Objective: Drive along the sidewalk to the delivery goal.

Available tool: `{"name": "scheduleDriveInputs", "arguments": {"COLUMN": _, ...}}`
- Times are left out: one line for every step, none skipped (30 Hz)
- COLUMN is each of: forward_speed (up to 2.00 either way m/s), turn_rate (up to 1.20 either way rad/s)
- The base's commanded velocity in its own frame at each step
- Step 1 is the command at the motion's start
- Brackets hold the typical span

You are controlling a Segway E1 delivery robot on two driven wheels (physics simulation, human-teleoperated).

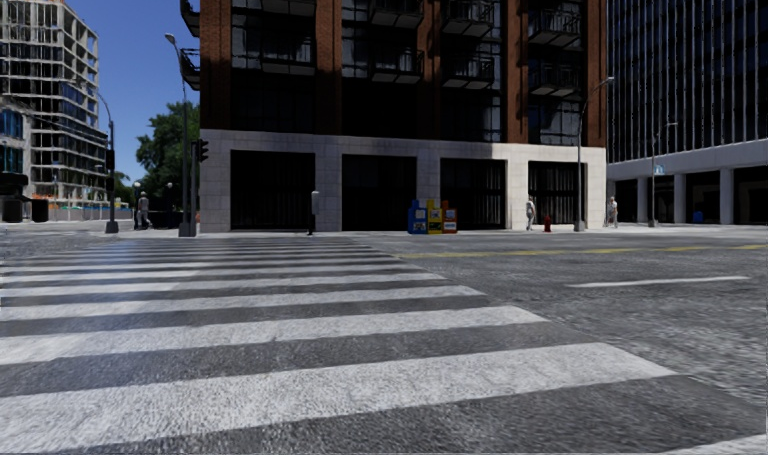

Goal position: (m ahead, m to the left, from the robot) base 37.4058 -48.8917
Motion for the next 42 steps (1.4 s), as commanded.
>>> {"name": "scheduleDriveInputs", "arguments": {"forward_speed": 2.0, "turn_rate": 0.18}}
{"name": "scheduleDriveInputs", "arguments": {"forward_speed": 2.0, "turn_rate": 0.14}}
{"name": "scheduleDriveInputs", "arguments": {"forward_speed": 2.0, "turn_rate": 0.14}}
{"name": "scheduleDriveInputs", "arguments": {"forward_speed": 2.0, "turn_rate": 0.14}}
{"name": "scheduleDriveInputs", "arguments": {"forward_speed": 2.0, "turn_rate": 0.12}}
{"name": "scheduleDriveInputs", "arguments": {"forward_speed": 2.0, "turn_rate": 0.12}}
{"name": "scheduleDriveInputs", "arguments": {"forward_speed": 2.0, "turn_rate": 0.12}}
{"name": "scheduleDriveInputs", "arguments": {"forward_speed": 2.0, "turn_rate": 0.12}}
{"name": "scheduleDriveInputs", "arguments": {"forward_speed": 2.0, "turn_rate": 0.12}}
{"name": "scheduleDriveInputs", "arguments": {"forward_speed": 2.0, "turn_rate": 0.12}}
{"name": "scheduleDriveInputs", "arguments": {"forward_speed": 2.0, "turn_rate": 0.16}}
{"name": "scheduleDriveInputs", "arguments": {"forward_speed": 2.0, "turn_rate": 0.16}}
{"name": "scheduleDriveInputs", "arguments": {"forward_speed": 2.0, "turn_rate": 0.21}}
{"name": "scheduleDriveInputs", "arguments": {"forward_speed": 2.0, "turn_rate": 0.24}}
{"name": "scheduleDriveInputs", "arguments": {"forward_speed": 2.0, "turn_rate": 0.27}}
{"name": "scheduleDriveInputs", "arguments": {"forward_speed": 2.0, "turn_rate": 0.29}}
{"name": "scheduleDriveInputs", "arguments": {"forward_speed": 2.0, "turn_rate": 0.31}}
{"name": "scheduleDriveInputs", "arguments": {"forward_speed": 2.0, "turn_rate": 0.32}}
{"name": "scheduleDriveInputs", "arguments": {"forward_speed": 2.0, "turn_rate": 0.32}}
{"name": "scheduleDriveInputs", "arguments": {"forward_speed": 2.0, "turn_rate": 0.33}}
{"name": "scheduleDriveInputs", "arguments": {"forward_speed": 2.0, "turn_rate": 0.33}}
{"name": "scheduleDriveInputs", "arguments": {"forward_speed": 2.0, "turn_rate": 0.33}}
{"name": "scheduleDriveInputs", "arguments": {"forward_speed": 2.0, "turn_rate": 0.33}}
{"name": "scheduleDriveInputs", "arguments": {"forward_speed": 2.0, "turn_rate": 0.33}}
{"name": "scheduleDriveInputs", "arguments": {"forward_speed": 2.0, "turn_rate": 0.33}}
{"name": "scheduleDriveInputs", "arguments": {"forward_speed": 2.0, "turn_rate": 0.33}}
{"name": "scheduleDriveInputs", "arguments": {"forward_speed": 2.0, "turn_rate": 0.33}}
{"name": "scheduleDriveInputs", "arguments": {"forward_speed": 2.0, "turn_rate": 0.33}}
{"name": "scheduleDriveInputs", "arguments": {"forward_speed": 2.0, "turn_rate": 0.33}}
{"name": "scheduleDriveInputs", "arguments": {"forward_speed": 2.0, "turn_rate": 0.33}}
{"name": "scheduleDriveInputs", "arguments": {"forward_speed": 2.0, "turn_rate": 0.33}}
{"name": "scheduleDriveInputs", "arguments": {"forward_speed": 2.0, "turn_rate": 0.33}}
{"name": "scheduleDriveInputs", "arguments": {"forward_speed": 2.0, "turn_rate": 0.33}}
{"name": "scheduleDriveInputs", "arguments": {"forward_speed": 2.0, "turn_rate": 0.33}}
{"name": "scheduleDriveInputs", "arguments": {"forward_speed": 2.0, "turn_rate": 0.33}}
{"name": "scheduleDriveInputs", "arguments": {"forward_speed": 2.0, "turn_rate": 0.32}}
{"name": "scheduleDriveInputs", "arguments": {"forward_speed": 2.0, "turn_rate": 0.32}}
{"name": "scheduleDriveInputs", "arguments": {"forward_speed": 2.0, "turn_rate": 0.31}}
{"name": "scheduleDriveInputs", "arguments": {"forward_speed": 2.0, "turn_rate": 0.31}}
{"name": "scheduleDriveInputs", "arguments": {"forward_speed": 2.0, "turn_rate": 0.3}}
{"name": "scheduleDriveInputs", "arguments": {"forward_speed": 2.0, "turn_rate": 0.3}}
{"name": "scheduleDriveInputs", "arguments": {"forward_speed": 2.0, "turn_rate": 0.3}}
